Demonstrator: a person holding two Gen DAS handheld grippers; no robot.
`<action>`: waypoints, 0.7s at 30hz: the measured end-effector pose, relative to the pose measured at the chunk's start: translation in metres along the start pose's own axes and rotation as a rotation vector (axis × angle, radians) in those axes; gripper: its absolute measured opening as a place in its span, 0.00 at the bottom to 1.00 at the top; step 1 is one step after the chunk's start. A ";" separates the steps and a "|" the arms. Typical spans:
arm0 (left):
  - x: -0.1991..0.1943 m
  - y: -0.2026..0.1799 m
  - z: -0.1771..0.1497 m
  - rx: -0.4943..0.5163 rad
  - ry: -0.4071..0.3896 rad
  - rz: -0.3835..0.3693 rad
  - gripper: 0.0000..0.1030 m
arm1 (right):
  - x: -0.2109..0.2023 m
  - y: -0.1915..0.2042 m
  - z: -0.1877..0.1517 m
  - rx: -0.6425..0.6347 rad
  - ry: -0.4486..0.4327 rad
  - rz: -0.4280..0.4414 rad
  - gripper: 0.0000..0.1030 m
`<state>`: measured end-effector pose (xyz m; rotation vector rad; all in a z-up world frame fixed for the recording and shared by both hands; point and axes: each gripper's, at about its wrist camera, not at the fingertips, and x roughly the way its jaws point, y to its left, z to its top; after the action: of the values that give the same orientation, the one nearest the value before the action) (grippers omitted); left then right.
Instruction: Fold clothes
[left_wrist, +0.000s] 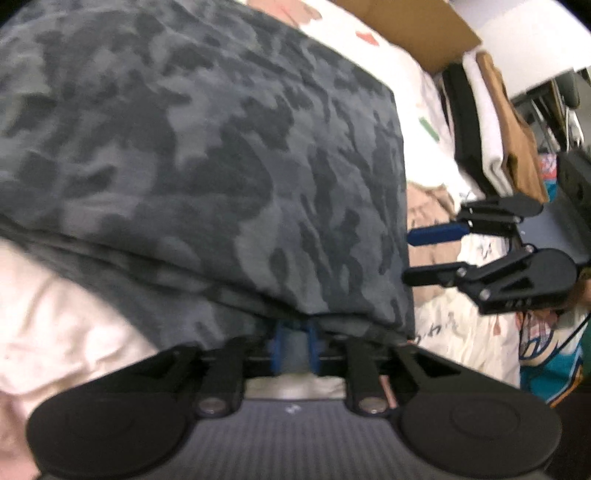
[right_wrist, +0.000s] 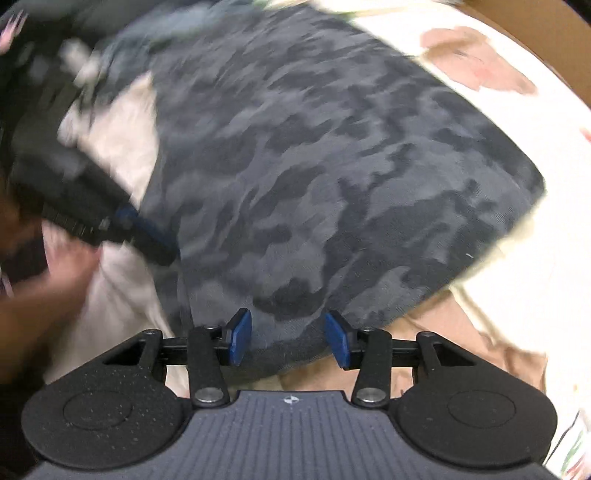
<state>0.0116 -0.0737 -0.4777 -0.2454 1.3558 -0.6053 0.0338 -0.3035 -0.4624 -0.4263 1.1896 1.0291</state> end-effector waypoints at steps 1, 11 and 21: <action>-0.006 0.003 0.000 -0.008 -0.012 0.003 0.31 | -0.005 -0.006 0.000 0.048 -0.018 0.011 0.50; -0.007 0.029 -0.003 -0.067 0.024 0.077 0.28 | -0.020 -0.062 -0.008 0.377 -0.124 0.009 0.52; -0.008 0.036 -0.002 -0.091 0.069 0.087 0.25 | 0.005 -0.116 -0.037 0.749 -0.217 0.125 0.55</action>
<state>0.0187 -0.0394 -0.4891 -0.2388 1.4551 -0.4837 0.1098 -0.3874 -0.5070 0.3421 1.3145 0.6436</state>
